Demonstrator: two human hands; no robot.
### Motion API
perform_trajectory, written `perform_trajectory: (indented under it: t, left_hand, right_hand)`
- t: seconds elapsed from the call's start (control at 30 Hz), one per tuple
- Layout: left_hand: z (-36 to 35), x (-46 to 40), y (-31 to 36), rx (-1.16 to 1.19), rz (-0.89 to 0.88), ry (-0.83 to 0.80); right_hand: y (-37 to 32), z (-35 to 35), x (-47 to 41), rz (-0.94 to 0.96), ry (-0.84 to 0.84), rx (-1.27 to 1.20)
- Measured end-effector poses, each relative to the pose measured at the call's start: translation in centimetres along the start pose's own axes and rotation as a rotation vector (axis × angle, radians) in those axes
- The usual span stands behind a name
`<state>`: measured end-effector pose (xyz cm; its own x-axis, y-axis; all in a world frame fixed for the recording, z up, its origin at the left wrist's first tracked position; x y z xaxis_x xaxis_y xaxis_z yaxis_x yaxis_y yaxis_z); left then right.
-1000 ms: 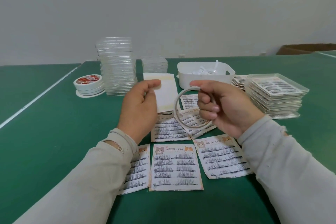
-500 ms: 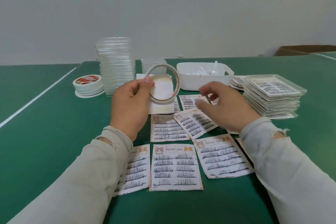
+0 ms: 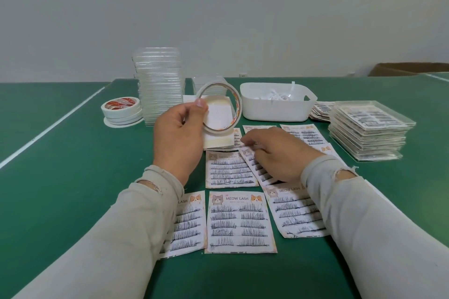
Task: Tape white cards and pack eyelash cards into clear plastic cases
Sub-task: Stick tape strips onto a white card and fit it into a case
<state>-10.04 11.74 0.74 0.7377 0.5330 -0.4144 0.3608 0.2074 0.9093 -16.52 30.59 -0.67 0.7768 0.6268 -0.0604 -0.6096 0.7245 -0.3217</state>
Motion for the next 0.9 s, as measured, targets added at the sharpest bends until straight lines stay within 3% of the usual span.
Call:
perform_trajectory:
  t: [0.4, 0.5, 0.6, 0.67, 0.8, 0.9]
  left_hand:
    - [-0.2, 0.3, 0.3, -0.004, 0.005, -0.015]
    - [-0.5, 0.5, 0.4, 0.051, 0.03, -0.045]
    - [-1.0, 0.7, 0.2, 0.096, 0.098, -0.152]
    - [-1.5, 0.9, 0.2, 0.055, 0.084, -0.228]
    - [-2.1, 1.5, 0.4, -0.072, 0.002, -0.354]
    - [-2.5, 1.9, 0.5, -0.133, -0.041, -0.413]
  right_hand:
    - [1.6, 1.0, 0.9, -0.178, 0.067, -0.014]
    - [1.7, 1.9, 0.9, -0.205, 0.196, -0.05]
    - [1.6, 2.8, 1.2, -0.169, 0.45, -0.507]
    - [0.7, 2.5, 1.3, -0.104, 0.456, -0.849]
    - [-1.2, 2.2, 1.5, 0.084, 0.489, -0.871]
    - [-1.2, 2.5, 1.6, 0.1, 0.532, -0.999]
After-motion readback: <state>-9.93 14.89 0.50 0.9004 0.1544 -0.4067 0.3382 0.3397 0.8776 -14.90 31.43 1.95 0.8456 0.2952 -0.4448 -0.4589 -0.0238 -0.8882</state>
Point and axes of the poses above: each hand's wrist, its own x-axis away from the middle knuckle, its own z-axis out of the back of the hand, y = z × x, the point moved 5 cm from there along -x, towards the middle knuckle, and after that the axes turned 2 degrees about -y, right-handed, at the moved point
